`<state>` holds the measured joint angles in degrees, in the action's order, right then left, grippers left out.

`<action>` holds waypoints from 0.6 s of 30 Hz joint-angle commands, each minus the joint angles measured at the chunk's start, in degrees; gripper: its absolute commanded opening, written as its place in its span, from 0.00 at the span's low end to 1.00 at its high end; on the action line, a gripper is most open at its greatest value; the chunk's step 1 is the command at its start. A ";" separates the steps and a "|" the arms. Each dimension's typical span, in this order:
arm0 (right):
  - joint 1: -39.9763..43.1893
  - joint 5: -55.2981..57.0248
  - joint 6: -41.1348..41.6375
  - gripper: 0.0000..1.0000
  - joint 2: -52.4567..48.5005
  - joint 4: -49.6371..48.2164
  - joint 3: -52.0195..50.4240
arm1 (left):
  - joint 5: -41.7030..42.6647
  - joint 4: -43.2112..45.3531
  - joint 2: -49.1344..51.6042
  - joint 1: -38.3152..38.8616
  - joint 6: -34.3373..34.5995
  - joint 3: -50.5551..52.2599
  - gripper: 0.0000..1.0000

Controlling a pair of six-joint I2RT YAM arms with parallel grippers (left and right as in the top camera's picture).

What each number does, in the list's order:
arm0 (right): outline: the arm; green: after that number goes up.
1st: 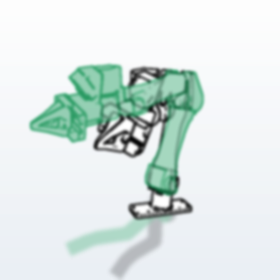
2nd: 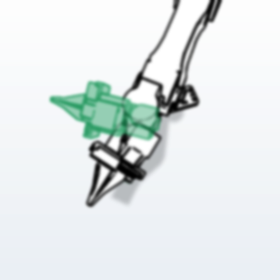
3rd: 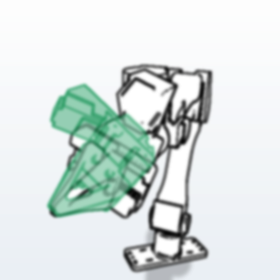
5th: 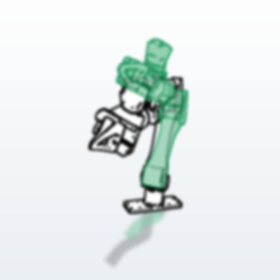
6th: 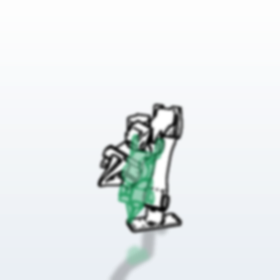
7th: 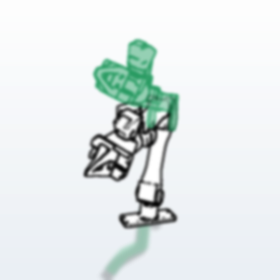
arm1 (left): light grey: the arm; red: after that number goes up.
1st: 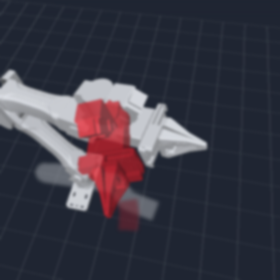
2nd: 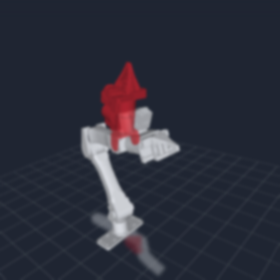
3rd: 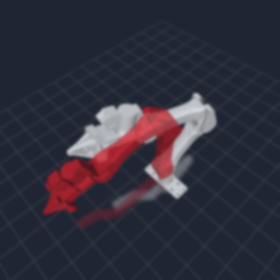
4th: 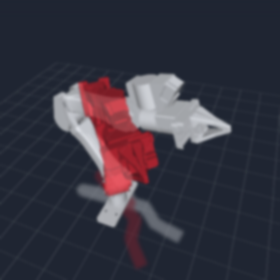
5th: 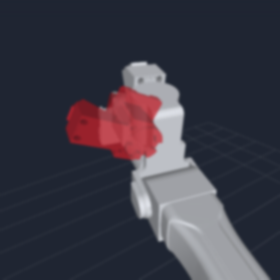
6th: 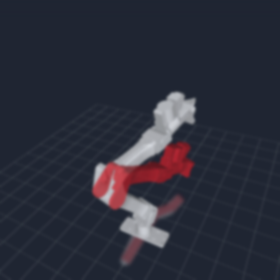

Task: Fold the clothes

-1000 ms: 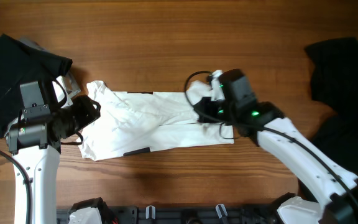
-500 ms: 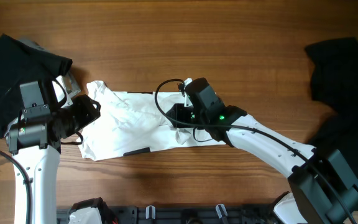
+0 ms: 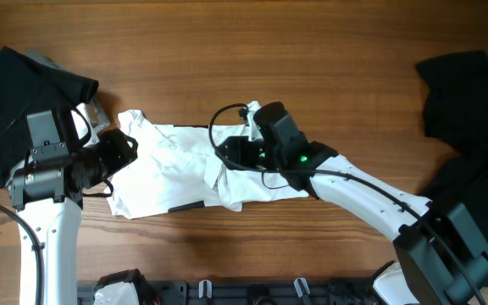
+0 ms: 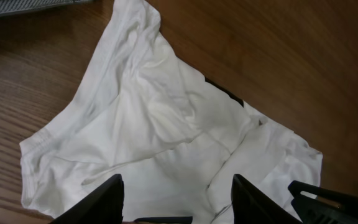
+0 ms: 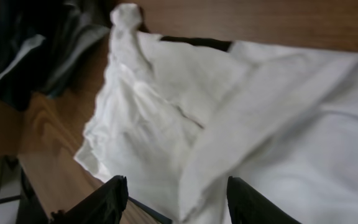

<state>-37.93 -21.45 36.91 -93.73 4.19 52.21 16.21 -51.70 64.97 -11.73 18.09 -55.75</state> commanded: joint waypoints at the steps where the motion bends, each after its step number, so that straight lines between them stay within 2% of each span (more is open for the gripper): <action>1: 3.23 0.48 -1.84 0.56 0.72 4.87 0.74 | 2.45 -0.68 -0.90 0.39 -1.53 0.24 0.56; 4: 4.66 3.26 0.96 0.55 0.07 8.35 0.72 | 3.45 -1.38 -0.90 1.27 -3.21 0.24 0.56; 5: 4.70 3.19 1.07 0.50 -0.35 8.50 0.72 | 4.33 -1.73 -0.90 1.79 -3.45 0.24 0.56; 8: 4.11 3.69 2.80 0.13 -2.49 8.46 0.72 | 6.27 -2.16 -0.90 3.58 -4.66 0.24 0.56; 9: 3.89 4.22 4.39 0.04 -3.72 8.20 0.72 | 6.29 -2.25 -0.90 4.09 -4.63 0.24 0.55; 12: 3.06 3.56 9.49 0.04 -7.96 4.48 0.72 | 6.27 -2.47 -0.90 5.01 -4.61 0.24 0.55; 15: 1.33 -1.99 9.86 0.04 -12.94 -5.68 0.72 | 6.27 -2.56 -0.90 5.14 -4.61 0.24 0.55; 18: -0.33 -10.19 4.35 0.04 -15.04 -18.99 0.72 | 6.27 -2.62 -0.90 5.14 -4.63 0.24 0.56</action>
<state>-36.07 -21.67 44.38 -106.48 -5.93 52.10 21.19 -54.22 64.97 -6.83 14.94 -55.75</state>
